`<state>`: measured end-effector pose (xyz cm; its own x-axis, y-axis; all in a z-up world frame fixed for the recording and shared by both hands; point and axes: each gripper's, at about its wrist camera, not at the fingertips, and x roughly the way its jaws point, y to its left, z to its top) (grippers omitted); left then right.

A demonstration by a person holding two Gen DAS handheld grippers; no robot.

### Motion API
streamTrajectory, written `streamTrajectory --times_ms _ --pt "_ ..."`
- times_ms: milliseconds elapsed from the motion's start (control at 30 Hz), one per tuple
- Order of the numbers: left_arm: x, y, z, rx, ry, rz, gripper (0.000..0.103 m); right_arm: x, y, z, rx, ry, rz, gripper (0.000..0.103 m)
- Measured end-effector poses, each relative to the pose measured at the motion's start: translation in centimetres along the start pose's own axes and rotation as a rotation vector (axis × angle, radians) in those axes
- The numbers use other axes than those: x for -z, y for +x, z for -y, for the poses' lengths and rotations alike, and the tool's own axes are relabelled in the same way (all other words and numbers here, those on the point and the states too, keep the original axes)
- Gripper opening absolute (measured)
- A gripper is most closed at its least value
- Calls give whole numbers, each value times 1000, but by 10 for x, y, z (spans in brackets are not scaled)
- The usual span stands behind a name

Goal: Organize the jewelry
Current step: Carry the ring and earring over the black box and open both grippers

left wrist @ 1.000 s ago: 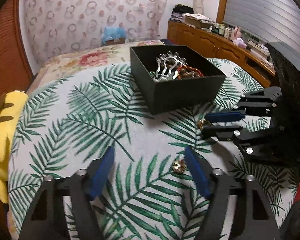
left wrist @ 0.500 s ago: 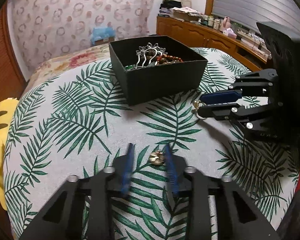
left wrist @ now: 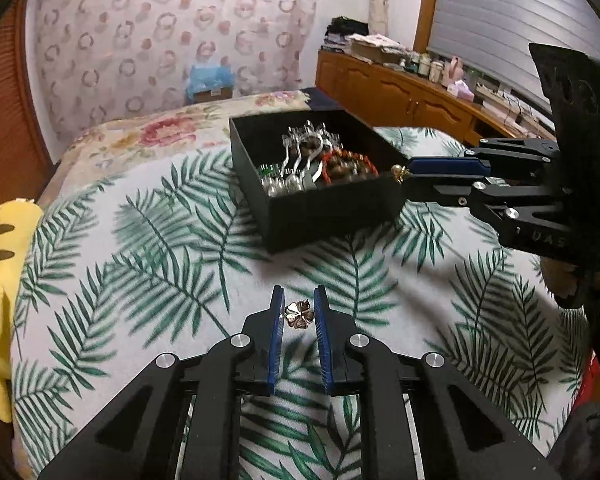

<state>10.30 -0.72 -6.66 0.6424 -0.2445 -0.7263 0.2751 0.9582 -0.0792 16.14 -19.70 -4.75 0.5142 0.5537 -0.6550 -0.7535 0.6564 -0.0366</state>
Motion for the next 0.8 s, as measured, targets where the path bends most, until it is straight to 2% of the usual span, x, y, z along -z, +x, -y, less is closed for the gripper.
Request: streamTrajectory --times_ms 167,367,433,567,800 --pt "-19 -5 -1 -2 7 43 14 -12 7 14 32 21 18 22" --pt "-45 -1 -4 -2 3 89 14 -17 16 27 12 77 13 23" --pt "-54 1 -5 -4 3 102 14 -16 15 29 21 85 20 35" --pt "-68 6 -7 12 -7 119 14 -10 10 35 36 110 29 35" --pt "-87 23 -5 -21 -4 122 14 5 -9 42 54 149 39 35"
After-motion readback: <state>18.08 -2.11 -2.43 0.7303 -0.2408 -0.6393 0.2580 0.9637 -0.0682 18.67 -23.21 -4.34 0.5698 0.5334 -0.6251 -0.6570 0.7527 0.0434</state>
